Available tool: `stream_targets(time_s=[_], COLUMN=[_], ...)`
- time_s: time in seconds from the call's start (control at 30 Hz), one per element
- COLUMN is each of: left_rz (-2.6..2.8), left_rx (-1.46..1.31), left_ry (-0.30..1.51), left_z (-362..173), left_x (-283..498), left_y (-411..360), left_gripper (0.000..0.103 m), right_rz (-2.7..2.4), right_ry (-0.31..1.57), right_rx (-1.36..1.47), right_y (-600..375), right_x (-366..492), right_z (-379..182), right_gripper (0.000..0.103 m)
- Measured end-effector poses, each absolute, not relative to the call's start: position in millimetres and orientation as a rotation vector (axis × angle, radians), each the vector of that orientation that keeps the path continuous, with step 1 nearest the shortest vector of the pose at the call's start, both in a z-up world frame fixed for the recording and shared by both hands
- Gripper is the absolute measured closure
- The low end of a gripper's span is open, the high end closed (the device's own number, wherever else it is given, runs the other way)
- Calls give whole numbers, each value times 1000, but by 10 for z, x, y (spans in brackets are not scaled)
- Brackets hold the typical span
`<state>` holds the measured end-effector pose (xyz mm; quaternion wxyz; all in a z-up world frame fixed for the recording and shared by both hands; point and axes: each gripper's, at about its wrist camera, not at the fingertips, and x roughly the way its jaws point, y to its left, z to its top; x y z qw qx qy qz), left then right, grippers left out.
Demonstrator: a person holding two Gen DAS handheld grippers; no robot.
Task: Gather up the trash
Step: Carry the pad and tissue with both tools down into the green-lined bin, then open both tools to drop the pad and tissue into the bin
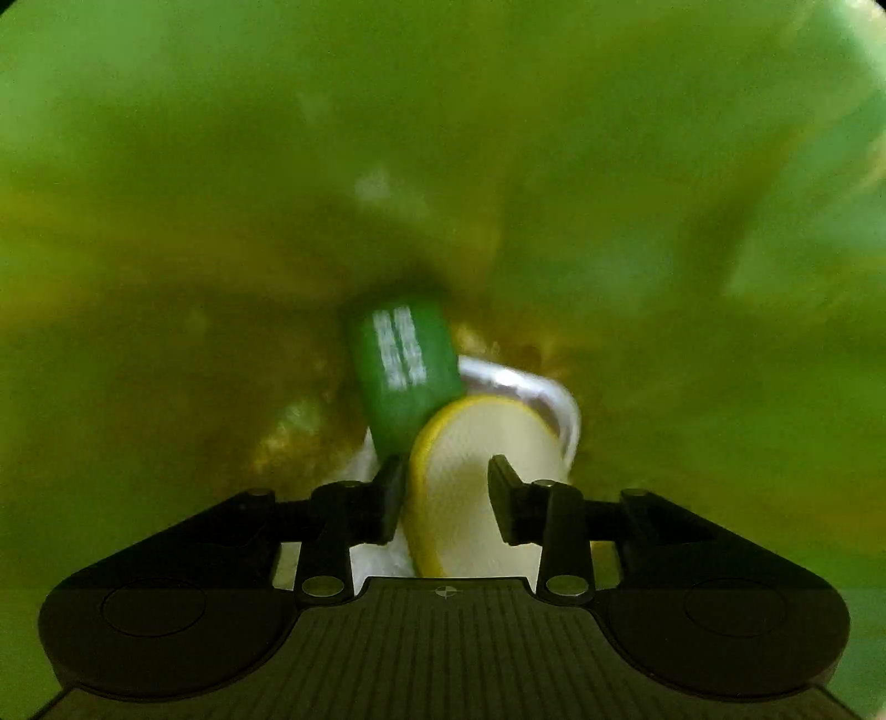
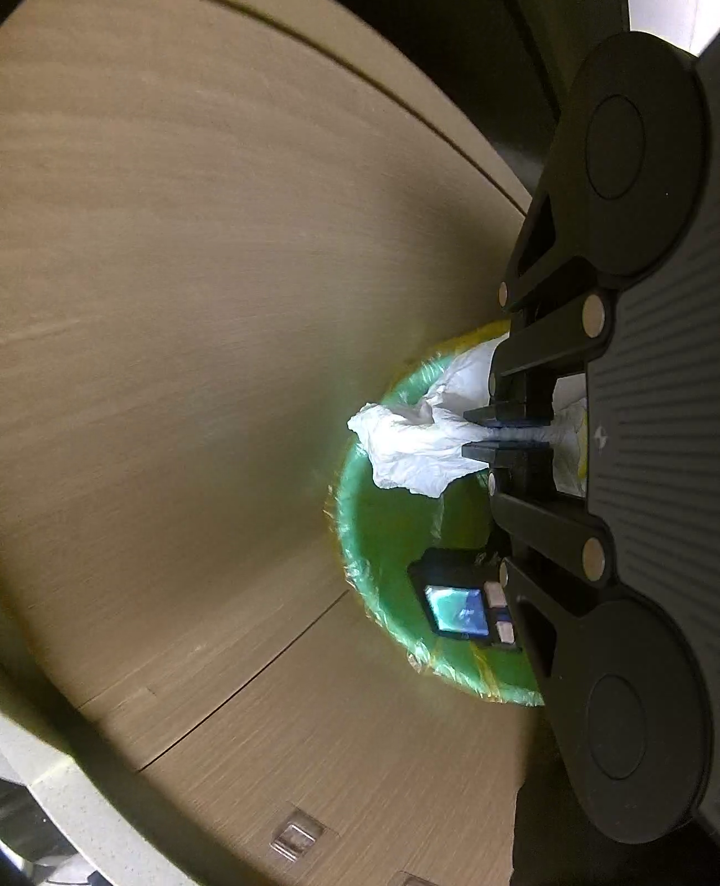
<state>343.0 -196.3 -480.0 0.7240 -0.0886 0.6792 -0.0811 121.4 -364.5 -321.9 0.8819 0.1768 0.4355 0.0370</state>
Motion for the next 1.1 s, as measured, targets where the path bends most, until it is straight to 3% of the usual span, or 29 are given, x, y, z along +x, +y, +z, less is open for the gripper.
stream_targets(time_s=[0.27, 0.43, 0.73, 1.1], left_rz=[-286, -359, -423, -483], left_rx=[-387, -336, -301, -269], left_ry=[1287, 1095, 1108, 1109], left_z=[-3457, -2665, -2619, -2682], left_x=[3157, 2716, 2454, 2448], left_y=[-1360, -861, -703, -714], left_gripper=[67, 67, 67, 67], right_rz=[161, 152, -96, -170], right_ry=[1008, 1198, 1566, 1625], right_rx=[464, 480, 351, 393], right_y=[-3292, -3010, -2432, -2595], right_x=[1518, 2104, 2763, 2738], right_z=[-3513, -4033, -5631, -6057], right_gripper=[98, 98, 98, 98])
